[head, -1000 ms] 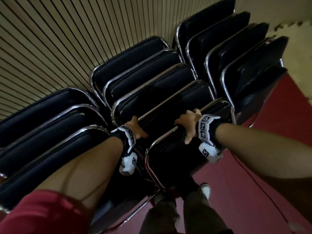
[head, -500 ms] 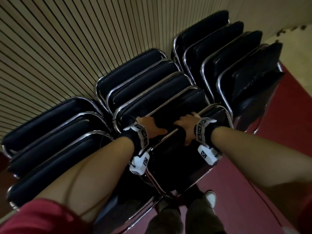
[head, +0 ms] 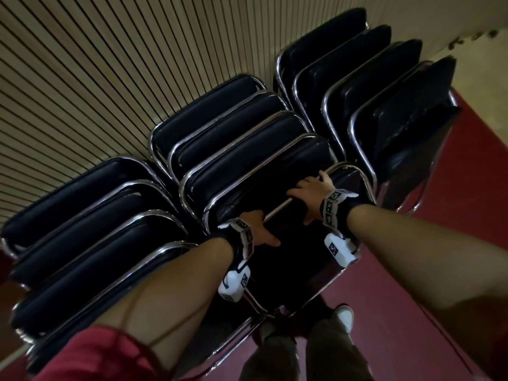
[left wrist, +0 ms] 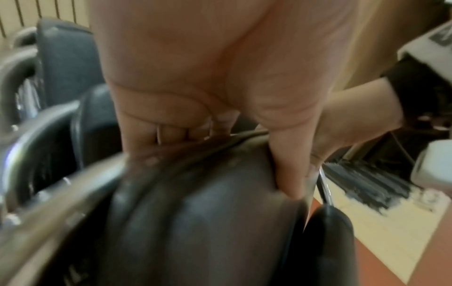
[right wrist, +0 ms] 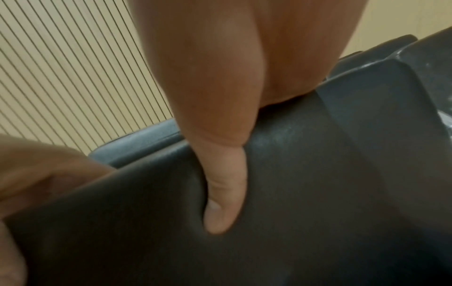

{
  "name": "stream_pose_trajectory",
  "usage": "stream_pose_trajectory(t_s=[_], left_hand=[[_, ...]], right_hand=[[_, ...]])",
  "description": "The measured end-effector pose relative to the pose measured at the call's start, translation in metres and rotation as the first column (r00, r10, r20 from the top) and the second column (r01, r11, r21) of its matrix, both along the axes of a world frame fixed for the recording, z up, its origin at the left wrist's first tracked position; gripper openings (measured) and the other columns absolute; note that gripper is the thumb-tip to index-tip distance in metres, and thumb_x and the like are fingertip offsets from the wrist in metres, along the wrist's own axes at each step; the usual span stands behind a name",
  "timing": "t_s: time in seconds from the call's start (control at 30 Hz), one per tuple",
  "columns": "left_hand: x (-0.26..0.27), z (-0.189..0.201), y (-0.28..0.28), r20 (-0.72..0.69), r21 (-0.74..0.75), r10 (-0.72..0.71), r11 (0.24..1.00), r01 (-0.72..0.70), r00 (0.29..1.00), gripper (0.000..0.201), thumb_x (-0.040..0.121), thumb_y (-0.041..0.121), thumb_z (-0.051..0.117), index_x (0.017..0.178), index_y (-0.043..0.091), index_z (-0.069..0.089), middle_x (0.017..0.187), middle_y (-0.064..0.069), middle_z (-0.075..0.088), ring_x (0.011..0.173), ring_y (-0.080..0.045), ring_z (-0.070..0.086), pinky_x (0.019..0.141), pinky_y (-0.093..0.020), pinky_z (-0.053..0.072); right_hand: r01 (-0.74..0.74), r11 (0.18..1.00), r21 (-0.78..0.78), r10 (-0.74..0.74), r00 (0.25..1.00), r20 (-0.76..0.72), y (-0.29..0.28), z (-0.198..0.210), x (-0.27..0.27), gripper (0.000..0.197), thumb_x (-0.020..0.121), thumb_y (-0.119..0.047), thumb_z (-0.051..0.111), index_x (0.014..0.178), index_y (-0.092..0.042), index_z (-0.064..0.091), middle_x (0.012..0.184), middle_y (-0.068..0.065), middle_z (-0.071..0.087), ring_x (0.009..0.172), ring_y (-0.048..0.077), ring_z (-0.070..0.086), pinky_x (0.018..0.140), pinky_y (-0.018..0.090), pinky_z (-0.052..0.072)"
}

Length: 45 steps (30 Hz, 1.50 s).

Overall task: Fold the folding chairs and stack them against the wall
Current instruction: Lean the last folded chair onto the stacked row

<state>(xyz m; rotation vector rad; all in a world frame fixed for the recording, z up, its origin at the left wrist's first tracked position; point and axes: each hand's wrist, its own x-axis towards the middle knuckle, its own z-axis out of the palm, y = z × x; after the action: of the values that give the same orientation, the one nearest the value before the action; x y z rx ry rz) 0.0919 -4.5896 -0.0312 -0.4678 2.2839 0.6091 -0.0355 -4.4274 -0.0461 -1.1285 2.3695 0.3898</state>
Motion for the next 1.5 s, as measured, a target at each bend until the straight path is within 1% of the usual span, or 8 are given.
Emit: stream_pose_trajectory(t_s=[0.47,0.6,0.73,0.8,0.87,1.0,1.33,1.5], left_hand=[[-0.015,-0.008,-0.014,0.016,0.006,0.031,1.000,-0.031,0.999,0.089,0.068,0.051,0.085,0.142,0.014,0.049,0.131,-0.008,0.061,0.117,-0.026,0.061,0.099,-0.040,0.051],[-0.021,-0.002,-0.021,0.059,-0.025,-0.057,0.998,0.059,0.997,0.082,0.066,0.071,0.075,0.126,0.017,0.062,0.116,-0.002,0.069,0.103,-0.021,0.066,0.091,-0.035,0.053],[-0.051,0.029,-0.057,-0.174,0.011,0.254,0.967,-0.256,0.951,0.042,0.089,0.050,0.063,0.090,0.010,0.073,0.085,-0.008,0.076,0.080,-0.029,0.074,0.063,-0.028,0.053],[-0.066,0.046,-0.086,-0.380,-0.130,0.259,0.936,-0.329,0.888,0.030,0.088,0.039,0.061,0.095,0.013,0.073,0.093,-0.010,0.074,0.089,-0.030,0.071,0.070,-0.030,0.051],[-0.072,0.052,-0.112,-0.427,-0.184,0.254,0.915,-0.359,0.868,0.026,0.088,0.034,0.063,0.107,0.018,0.070,0.108,-0.010,0.069,0.101,-0.032,0.065,0.078,-0.029,0.046],[-0.077,0.038,-0.131,-0.331,-0.210,0.226,0.929,-0.305,0.916,0.044,0.084,0.036,0.069,0.124,0.023,0.056,0.128,-0.014,0.056,0.113,-0.037,0.057,0.092,-0.038,0.048],[-0.066,0.030,-0.104,-0.310,-0.365,0.157,0.891,-0.270,0.938,0.057,0.086,0.034,0.065,0.137,0.018,0.045,0.140,-0.016,0.039,0.128,-0.040,0.038,0.103,-0.052,0.041],[-0.055,0.044,-0.092,-0.248,-0.319,0.128,0.925,-0.206,0.960,0.055,0.086,0.039,0.058,0.138,0.025,0.045,0.136,-0.017,0.050,0.121,-0.041,0.051,0.103,-0.048,0.044]], right_hand=[[-0.006,1.000,-0.012,0.006,1.000,-0.021,-0.015,-0.010,-0.015,0.098,0.067,-0.059,0.080,0.149,-0.038,0.030,0.150,-0.001,0.038,0.142,0.027,0.030,0.118,0.059,0.010],[-0.005,1.000,-0.015,0.004,1.000,-0.029,-0.013,-0.011,-0.014,0.099,0.066,-0.061,0.080,0.149,-0.039,0.030,0.149,-0.002,0.039,0.141,0.026,0.031,0.117,0.059,0.011],[0.000,1.000,-0.006,0.000,1.000,-0.006,-0.015,-0.010,-0.016,0.100,0.065,-0.062,0.079,0.149,-0.038,0.029,0.150,-0.002,0.038,0.142,0.026,0.029,0.118,0.058,0.008],[-0.003,1.000,-0.006,0.003,1.000,-0.004,-0.015,-0.011,-0.017,0.100,0.065,-0.062,0.079,0.149,-0.038,0.030,0.150,-0.002,0.038,0.142,0.026,0.030,0.118,0.059,0.008],[-0.001,1.000,0.003,0.001,1.000,-0.013,-0.015,-0.011,-0.016,0.099,0.065,-0.064,0.078,0.148,-0.039,0.030,0.150,-0.003,0.038,0.142,0.025,0.030,0.119,0.058,0.008],[0.007,1.000,0.022,-0.007,1.000,0.000,-0.018,-0.011,-0.018,0.097,0.065,-0.062,0.079,0.147,-0.041,0.031,0.150,-0.002,0.038,0.142,0.025,0.030,0.119,0.057,0.007],[0.006,1.000,0.001,-0.006,0.999,0.031,-0.014,-0.005,-0.015,0.105,0.062,-0.061,0.081,0.150,-0.039,0.027,0.157,-0.002,0.029,0.148,0.029,0.019,0.118,0.060,0.006],[0.185,0.977,-0.109,-0.169,0.975,0.144,0.007,0.025,-0.002,0.102,0.076,-0.050,0.077,0.156,-0.030,0.019,0.162,0.001,0.019,0.151,0.030,0.010,0.121,0.054,0.013]])
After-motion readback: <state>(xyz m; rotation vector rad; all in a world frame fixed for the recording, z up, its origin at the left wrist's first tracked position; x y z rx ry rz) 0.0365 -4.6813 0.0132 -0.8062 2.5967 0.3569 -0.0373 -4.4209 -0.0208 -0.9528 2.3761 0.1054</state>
